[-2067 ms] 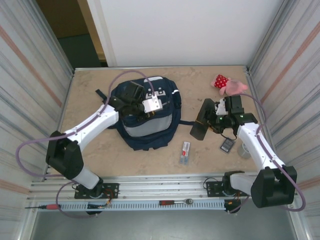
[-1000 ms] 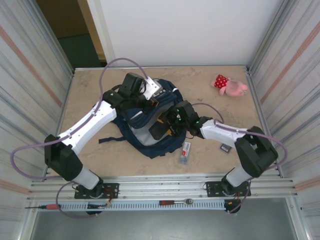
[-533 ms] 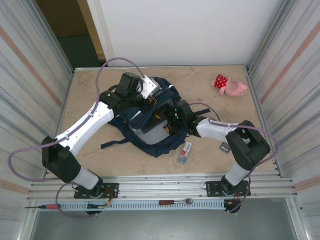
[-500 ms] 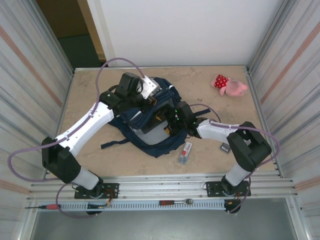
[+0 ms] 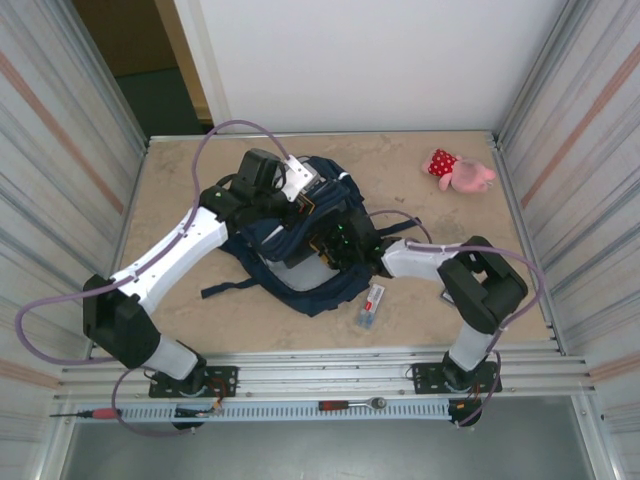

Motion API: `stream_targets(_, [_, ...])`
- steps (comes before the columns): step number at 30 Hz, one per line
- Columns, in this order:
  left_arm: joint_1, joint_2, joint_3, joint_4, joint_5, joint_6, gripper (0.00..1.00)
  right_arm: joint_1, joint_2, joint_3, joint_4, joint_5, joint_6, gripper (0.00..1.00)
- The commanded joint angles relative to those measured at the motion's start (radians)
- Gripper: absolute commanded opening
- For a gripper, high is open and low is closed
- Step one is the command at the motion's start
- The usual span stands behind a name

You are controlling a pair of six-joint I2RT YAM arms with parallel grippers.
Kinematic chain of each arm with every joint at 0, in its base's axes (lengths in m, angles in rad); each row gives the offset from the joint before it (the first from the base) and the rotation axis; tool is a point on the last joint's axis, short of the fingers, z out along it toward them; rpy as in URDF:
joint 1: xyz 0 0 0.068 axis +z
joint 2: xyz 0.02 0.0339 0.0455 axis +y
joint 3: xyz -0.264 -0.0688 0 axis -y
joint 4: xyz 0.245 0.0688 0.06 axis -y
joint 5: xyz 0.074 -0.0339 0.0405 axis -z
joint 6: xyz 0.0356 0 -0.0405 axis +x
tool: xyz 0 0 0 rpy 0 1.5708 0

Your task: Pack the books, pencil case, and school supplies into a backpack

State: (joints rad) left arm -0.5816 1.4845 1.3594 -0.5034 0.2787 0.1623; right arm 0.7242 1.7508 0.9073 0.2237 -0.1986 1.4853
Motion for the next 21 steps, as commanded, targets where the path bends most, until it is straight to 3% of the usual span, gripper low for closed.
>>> stream_targets(1, [0.002,-0.07,0.011,0.118,0.065,-0.02,0.0,-0.007,0.08,0.065,0.067,0.014,0.005,0.31])
stream_targets(13, [-0.001,-0.071,0.029,0.106,0.068,-0.012,0.0,-0.028,0.334,0.311,0.244,-0.019,0.009,0.23])
stream_targets(21, [0.03,-0.08,-0.008,0.083,-0.047,-0.013,0.0,-0.032,0.169,0.2,0.153,-0.005,-0.09,0.37])
